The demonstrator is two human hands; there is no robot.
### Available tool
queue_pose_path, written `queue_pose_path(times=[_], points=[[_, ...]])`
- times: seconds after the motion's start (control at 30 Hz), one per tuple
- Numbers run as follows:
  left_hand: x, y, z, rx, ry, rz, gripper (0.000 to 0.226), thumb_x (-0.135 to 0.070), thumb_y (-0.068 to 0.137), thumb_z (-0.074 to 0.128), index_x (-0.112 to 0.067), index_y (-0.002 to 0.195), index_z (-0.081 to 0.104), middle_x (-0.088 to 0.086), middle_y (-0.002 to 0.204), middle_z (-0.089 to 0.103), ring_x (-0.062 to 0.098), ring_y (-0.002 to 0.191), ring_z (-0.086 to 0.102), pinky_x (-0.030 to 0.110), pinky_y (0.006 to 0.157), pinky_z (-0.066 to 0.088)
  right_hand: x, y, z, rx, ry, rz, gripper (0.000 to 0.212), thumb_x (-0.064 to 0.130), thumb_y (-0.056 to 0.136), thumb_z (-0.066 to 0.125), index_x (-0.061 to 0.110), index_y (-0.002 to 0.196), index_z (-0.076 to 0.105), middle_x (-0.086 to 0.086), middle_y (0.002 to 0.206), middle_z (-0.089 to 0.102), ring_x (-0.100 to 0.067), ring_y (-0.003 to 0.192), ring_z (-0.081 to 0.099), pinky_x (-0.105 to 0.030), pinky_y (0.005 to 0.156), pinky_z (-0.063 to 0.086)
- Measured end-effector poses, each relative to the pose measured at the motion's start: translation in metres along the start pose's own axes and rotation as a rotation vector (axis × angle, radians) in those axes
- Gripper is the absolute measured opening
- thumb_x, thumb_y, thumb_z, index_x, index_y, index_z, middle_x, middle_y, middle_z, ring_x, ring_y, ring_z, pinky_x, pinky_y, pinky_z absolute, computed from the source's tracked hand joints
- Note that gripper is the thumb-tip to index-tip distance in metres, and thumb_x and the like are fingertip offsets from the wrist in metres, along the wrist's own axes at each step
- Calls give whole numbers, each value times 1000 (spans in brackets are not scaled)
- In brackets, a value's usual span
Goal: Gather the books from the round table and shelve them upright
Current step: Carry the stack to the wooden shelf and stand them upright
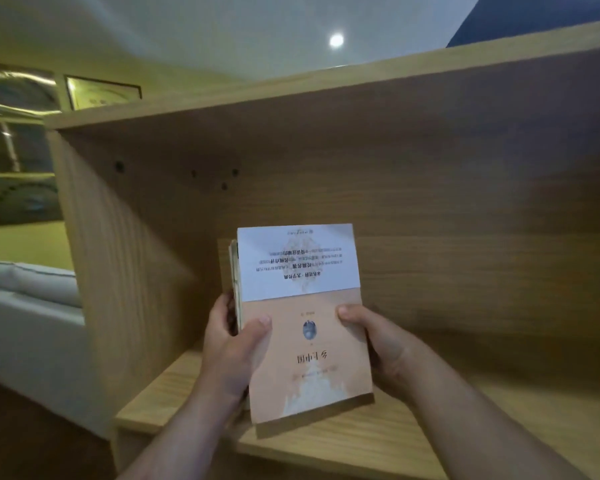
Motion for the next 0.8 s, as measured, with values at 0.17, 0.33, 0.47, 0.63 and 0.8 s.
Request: queue_pose_path(times=[0.17,0.33,0.47,0.63,0.8], points=[[9,-5,-7,-117,222,123,98,-36,55,80,-24,144,39,-1,129,61,20,116,63,32,80,57,-9,17,7,-78,-192,-142,30,35,85,71,30,115,70,-5,114,76,-27,103,73,-52,92,58],[17,-1,-10,-239,395,138,108,-42,54,82,-38,147,26,-12,135,46,13,127,48,48,99,52,-19,21,27,-408,-594,-308,25,39,86,73,22,89,55,5,88,65,-15,81,63,-33,70,55],[10,-1,-9,-244,573,134,118,-51,53,81,-36,150,16,-11,140,36,6,128,34,46,112,39,-28,15,28,-137,-677,-319,28,33,81,79,34,98,57,6,93,68,-7,85,66,-20,69,52],[8,-3,-30,-78,524,64,113,-67,56,66,-46,149,4,-18,144,24,5,131,30,43,112,36,-31,9,33,24,-662,-284,79,74,50,83,54,116,44,13,115,62,-3,102,67,-28,93,56],[6,7,-61,37,507,84,70,-39,85,72,-76,122,26,-32,121,44,-1,116,52,35,99,49,-29,5,41,143,-737,-178,144,85,37,79,40,156,11,12,146,41,-5,127,53,-30,110,47]])
Point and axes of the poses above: each hand's wrist, its own y-axis towards the middle knuckle, its own z-axis out of the palm, x = y × z, the point moved 1 cm from there along y, towards the middle knuckle
